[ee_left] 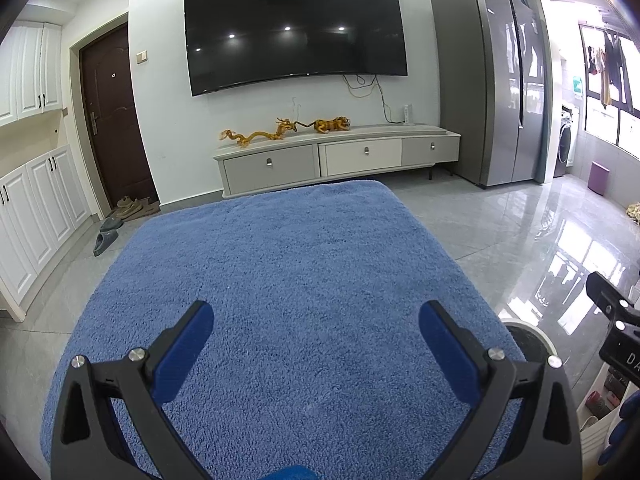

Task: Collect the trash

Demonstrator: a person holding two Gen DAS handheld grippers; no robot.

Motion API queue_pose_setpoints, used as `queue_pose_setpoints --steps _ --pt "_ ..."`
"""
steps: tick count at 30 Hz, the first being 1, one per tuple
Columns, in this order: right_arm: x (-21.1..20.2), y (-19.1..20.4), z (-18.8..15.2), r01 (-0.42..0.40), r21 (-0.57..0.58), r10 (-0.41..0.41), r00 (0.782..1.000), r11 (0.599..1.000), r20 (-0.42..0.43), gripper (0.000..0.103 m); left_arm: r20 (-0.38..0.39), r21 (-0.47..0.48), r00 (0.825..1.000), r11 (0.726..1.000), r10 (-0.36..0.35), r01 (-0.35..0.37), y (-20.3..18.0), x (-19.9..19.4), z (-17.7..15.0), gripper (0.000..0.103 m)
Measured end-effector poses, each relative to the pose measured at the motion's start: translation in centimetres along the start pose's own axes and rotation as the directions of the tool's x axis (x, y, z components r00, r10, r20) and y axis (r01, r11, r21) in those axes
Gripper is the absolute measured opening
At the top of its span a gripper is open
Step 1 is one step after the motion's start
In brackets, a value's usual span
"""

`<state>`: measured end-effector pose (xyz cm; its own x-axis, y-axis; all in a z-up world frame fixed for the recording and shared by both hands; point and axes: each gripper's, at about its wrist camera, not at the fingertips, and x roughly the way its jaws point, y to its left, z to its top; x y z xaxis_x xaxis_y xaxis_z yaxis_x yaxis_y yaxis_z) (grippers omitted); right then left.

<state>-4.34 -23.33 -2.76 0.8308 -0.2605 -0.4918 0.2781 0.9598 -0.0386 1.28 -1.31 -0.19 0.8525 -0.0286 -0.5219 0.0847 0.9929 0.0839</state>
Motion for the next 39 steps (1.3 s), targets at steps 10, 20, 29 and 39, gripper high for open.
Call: queue_pose_setpoints --steps 10,20,29,39 --pt "-0.32 0.04 -0.03 -0.003 -0.002 0.003 1.0 1.0 0.006 0.103 0.001 0.004 1.0 1.0 0.002 -0.002 0.16 -0.04 -0.22 0.103" --pt "-0.42 0.29 0.14 -0.011 -0.003 0.011 1.0 1.0 0.007 0.103 -0.003 0.011 1.0 1.0 -0.004 0.004 0.02 0.01 -0.26 0.103" --pt "-0.42 0.48 0.05 -0.015 -0.008 0.015 1.0 1.0 0.005 0.103 -0.003 0.011 1.0 1.0 -0.001 0.001 0.01 -0.04 -0.45 0.103" --pt "-0.15 0.6 -0.05 -0.021 -0.012 0.021 1.0 1.0 0.001 0.103 0.007 0.005 1.0 1.0 0.004 -0.004 0.19 -0.02 -0.54 0.103"
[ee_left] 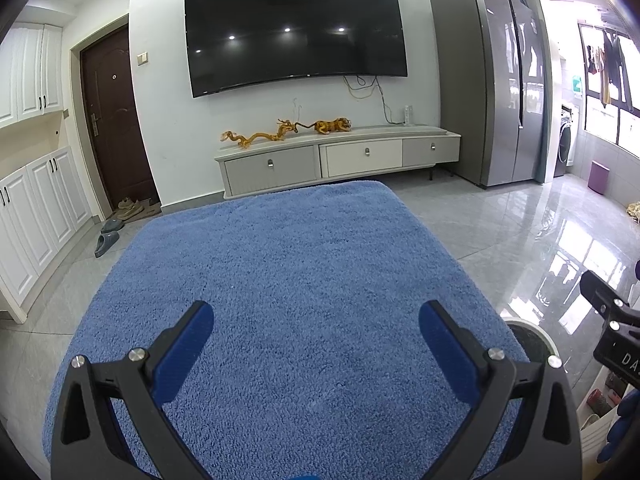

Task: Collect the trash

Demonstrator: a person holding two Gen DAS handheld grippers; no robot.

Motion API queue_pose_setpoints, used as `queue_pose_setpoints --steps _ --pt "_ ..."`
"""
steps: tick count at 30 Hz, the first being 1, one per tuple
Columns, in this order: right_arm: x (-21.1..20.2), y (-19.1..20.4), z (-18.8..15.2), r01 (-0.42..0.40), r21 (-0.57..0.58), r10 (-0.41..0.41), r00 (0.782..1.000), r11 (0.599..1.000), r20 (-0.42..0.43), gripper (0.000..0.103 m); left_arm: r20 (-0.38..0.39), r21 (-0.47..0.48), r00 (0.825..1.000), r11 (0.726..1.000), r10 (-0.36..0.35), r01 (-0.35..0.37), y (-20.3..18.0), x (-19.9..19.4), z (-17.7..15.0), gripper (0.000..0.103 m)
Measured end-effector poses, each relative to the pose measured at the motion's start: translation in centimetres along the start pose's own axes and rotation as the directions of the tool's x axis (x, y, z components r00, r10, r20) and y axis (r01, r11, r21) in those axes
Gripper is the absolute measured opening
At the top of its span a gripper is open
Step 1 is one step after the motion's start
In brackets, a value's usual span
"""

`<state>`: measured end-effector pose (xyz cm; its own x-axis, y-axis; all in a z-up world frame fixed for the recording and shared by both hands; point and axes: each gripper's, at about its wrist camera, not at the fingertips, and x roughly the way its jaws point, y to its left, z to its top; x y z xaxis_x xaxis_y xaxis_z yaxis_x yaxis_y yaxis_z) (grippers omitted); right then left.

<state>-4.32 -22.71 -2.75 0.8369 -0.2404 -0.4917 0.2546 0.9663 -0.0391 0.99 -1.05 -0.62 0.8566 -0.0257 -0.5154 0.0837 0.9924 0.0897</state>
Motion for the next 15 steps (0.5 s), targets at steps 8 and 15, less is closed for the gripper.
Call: queue_pose_setpoints --steps 8,15 --pt "0.05 0.17 -0.24 -0.003 -0.005 0.003 1.0 1.0 -0.001 0.103 0.013 -0.003 1.0 1.0 -0.004 0.004 0.24 -0.2 -0.39 0.103" --pt "0.02 0.18 -0.23 -0.005 -0.005 0.005 1.0 1.0 0.001 0.103 0.028 -0.007 1.0 1.0 0.002 -0.001 0.38 -0.65 -0.42 0.103"
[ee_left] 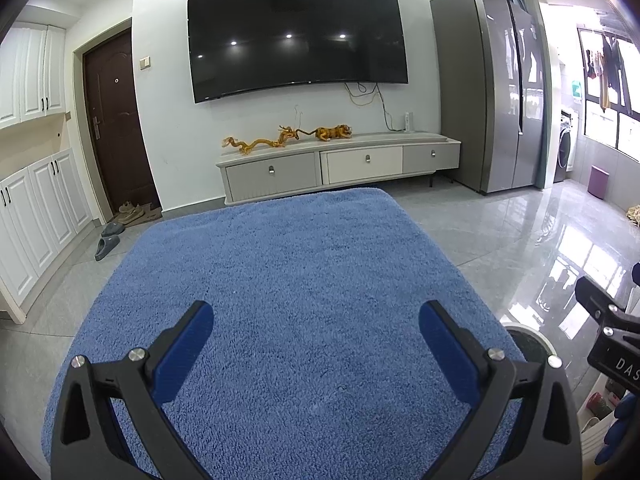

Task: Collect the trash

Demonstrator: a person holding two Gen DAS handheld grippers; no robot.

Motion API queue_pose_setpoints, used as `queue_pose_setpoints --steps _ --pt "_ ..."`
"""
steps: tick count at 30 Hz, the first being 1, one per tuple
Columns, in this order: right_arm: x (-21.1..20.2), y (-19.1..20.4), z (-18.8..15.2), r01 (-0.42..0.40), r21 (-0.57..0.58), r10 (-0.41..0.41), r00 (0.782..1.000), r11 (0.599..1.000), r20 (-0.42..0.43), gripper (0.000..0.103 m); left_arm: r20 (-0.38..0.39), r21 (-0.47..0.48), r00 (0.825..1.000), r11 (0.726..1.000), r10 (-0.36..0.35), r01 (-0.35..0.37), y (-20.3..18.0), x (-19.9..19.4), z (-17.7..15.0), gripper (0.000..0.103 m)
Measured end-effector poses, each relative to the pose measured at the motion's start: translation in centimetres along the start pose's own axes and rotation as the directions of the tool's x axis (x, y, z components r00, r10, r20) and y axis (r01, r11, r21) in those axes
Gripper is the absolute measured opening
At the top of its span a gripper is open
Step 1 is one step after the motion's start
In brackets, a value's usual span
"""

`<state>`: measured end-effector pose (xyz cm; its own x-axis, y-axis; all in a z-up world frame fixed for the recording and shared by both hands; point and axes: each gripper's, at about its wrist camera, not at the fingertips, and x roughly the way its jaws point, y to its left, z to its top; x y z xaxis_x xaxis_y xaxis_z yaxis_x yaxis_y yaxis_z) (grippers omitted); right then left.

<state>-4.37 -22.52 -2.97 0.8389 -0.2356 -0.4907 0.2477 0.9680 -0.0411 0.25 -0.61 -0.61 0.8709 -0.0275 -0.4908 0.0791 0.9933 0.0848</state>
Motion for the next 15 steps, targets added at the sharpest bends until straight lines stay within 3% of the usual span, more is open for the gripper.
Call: queue_pose_setpoints --steps 15 --pt "-1.1 0.1 0.4 -0.009 -0.001 0.009 0.999 1.0 0.042 0.103 0.017 -0.038 1.0 0.999 0.002 -0.001 0.8 -0.7 0.6 0.103"
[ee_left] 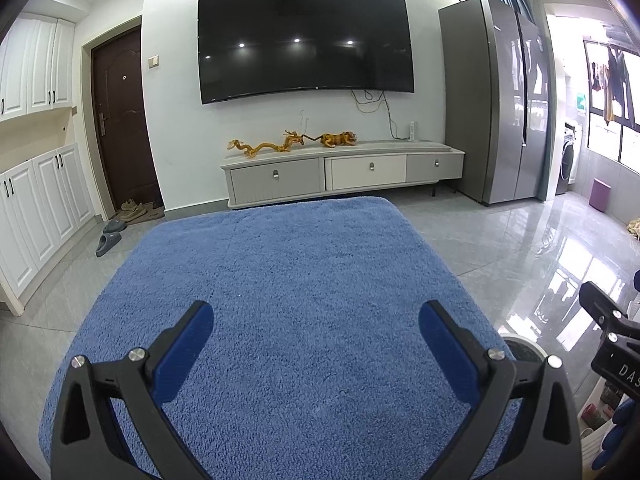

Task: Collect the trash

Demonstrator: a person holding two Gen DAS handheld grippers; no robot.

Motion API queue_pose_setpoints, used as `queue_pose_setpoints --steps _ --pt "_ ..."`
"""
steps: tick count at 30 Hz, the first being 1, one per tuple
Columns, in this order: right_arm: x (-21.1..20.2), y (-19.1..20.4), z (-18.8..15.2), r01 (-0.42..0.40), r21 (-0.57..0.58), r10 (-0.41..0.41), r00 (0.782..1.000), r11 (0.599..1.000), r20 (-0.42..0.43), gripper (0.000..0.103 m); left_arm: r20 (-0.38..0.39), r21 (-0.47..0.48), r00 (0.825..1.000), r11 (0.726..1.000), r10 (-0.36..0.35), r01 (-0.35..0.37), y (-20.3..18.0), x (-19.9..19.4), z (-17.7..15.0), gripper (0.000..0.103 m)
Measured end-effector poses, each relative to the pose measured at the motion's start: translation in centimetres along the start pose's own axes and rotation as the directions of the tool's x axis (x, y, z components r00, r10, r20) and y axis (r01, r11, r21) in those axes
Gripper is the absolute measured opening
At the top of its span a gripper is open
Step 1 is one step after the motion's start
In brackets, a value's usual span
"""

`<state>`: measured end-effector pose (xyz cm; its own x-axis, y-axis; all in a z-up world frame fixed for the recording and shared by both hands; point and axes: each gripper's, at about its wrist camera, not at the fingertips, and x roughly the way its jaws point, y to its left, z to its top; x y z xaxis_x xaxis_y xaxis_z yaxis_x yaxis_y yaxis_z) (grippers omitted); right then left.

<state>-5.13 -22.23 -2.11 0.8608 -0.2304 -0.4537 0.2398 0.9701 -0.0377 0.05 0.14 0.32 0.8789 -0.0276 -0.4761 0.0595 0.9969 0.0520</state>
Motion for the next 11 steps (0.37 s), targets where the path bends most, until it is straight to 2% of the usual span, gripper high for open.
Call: queue_pose_setpoints --steps 11 --pt "-0.7 0.14 0.19 0.0 -0.004 0.001 1.0 1.0 0.02 0.103 0.002 -0.021 1.0 1.0 -0.002 0.002 0.79 -0.53 0.28 0.103"
